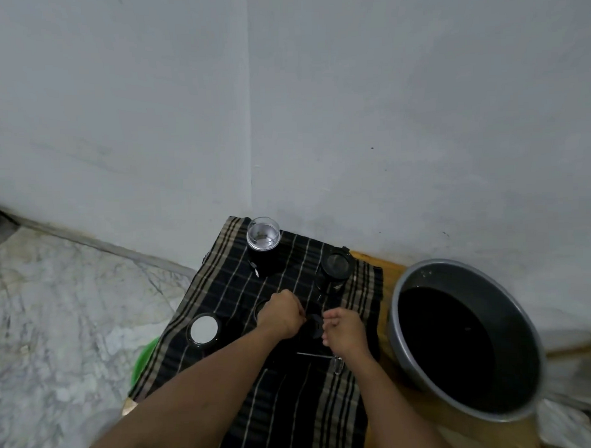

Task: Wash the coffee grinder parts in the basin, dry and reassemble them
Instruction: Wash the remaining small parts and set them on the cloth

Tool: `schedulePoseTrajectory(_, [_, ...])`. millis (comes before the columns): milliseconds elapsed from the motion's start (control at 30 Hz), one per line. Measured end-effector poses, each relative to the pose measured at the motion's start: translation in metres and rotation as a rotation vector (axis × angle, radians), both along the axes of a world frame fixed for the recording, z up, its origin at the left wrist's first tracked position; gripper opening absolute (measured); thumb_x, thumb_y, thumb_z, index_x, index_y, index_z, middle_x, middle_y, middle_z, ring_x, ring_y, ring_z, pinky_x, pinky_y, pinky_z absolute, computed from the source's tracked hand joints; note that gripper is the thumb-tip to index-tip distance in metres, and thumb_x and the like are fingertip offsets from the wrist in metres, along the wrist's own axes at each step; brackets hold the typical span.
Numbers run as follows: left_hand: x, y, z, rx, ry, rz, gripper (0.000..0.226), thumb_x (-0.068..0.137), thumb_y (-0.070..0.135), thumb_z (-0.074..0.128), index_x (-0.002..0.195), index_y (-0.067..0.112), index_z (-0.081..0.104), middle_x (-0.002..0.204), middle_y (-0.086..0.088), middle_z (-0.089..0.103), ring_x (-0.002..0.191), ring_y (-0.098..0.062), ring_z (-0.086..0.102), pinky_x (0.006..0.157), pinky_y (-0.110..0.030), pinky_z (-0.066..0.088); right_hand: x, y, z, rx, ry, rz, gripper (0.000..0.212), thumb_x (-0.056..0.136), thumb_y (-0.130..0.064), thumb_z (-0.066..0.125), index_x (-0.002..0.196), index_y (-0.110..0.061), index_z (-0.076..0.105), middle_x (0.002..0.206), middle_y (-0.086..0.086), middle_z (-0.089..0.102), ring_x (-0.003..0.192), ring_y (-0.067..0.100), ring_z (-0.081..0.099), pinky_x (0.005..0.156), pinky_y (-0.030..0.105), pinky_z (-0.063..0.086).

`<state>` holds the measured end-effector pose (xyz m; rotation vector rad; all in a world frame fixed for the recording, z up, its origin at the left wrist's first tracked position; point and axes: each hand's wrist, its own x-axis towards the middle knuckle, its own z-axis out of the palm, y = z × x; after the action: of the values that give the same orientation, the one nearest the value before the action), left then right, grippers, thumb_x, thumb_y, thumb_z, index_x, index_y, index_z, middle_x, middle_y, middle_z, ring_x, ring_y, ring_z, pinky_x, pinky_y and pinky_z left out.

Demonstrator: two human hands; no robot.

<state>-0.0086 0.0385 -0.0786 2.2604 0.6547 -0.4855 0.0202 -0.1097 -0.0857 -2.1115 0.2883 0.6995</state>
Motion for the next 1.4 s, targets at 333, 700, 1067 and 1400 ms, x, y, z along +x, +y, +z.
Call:
schedulePoseTrajectory(333, [-0.007,0.033,0.011,0.153,0.044,-0.134,0.032,0.097,0.036,0.061,0.114,0.011,0.069,0.115,-0.016,0.07,0.108,-0.034,0.068,0.089,-0.042,0.057,-0.009,0.018,0.024,-0.232,-0.443,0.437,0.021,0.092,-0.031,0.065,0.111,-0.023,0.07,0.105,-0.007,0.062,0.107,0.014,0.056,0.088,0.032,0.051])
schedulePoseTrajectory(700, [-0.037,0.056,0.031,0.19,0.381,-0.37,0.033,0.091,-0.004,0.063,0.124,-0.006,0.06,0.126,-0.024,0.066,0.116,-0.036,0.066,0.093,-0.04,0.057,-0.061,0.056,0.011,-0.551,-0.429,1.017,0.068,0.067,-0.073,0.071,0.116,-0.028,0.059,0.115,-0.009,0.061,0.118,0.021,0.039,0.092,0.044,0.026])
schedulePoseTrajectory(1067, [0.008,0.016,0.107,-0.555,-0.272,0.129,0.035,0.102,0.018,0.045,0.101,0.009,0.078,0.1,-0.003,0.075,0.092,-0.017,0.067,0.079,-0.029,0.051,-0.011,-0.014,0.061,0.14,-0.453,0.1,0.046,0.082,-0.044,0.077,0.12,-0.02,0.069,0.112,-0.001,0.063,0.104,0.012,0.061,0.086,0.024,0.048])
schedulePoseTrajectory(1400, [0.079,-0.174,0.064,-0.233,-0.412,-0.425,0.059,0.069,0.036,0.089,0.119,0.018,0.064,0.115,-0.002,0.064,0.108,-0.018,0.06,0.093,-0.036,0.053,0.038,-0.175,0.074,0.299,-0.243,-0.351,0.015,0.096,-0.032,0.066,0.099,-0.023,0.078,0.093,-0.001,0.078,0.088,0.018,0.073,0.074,0.04,0.059])
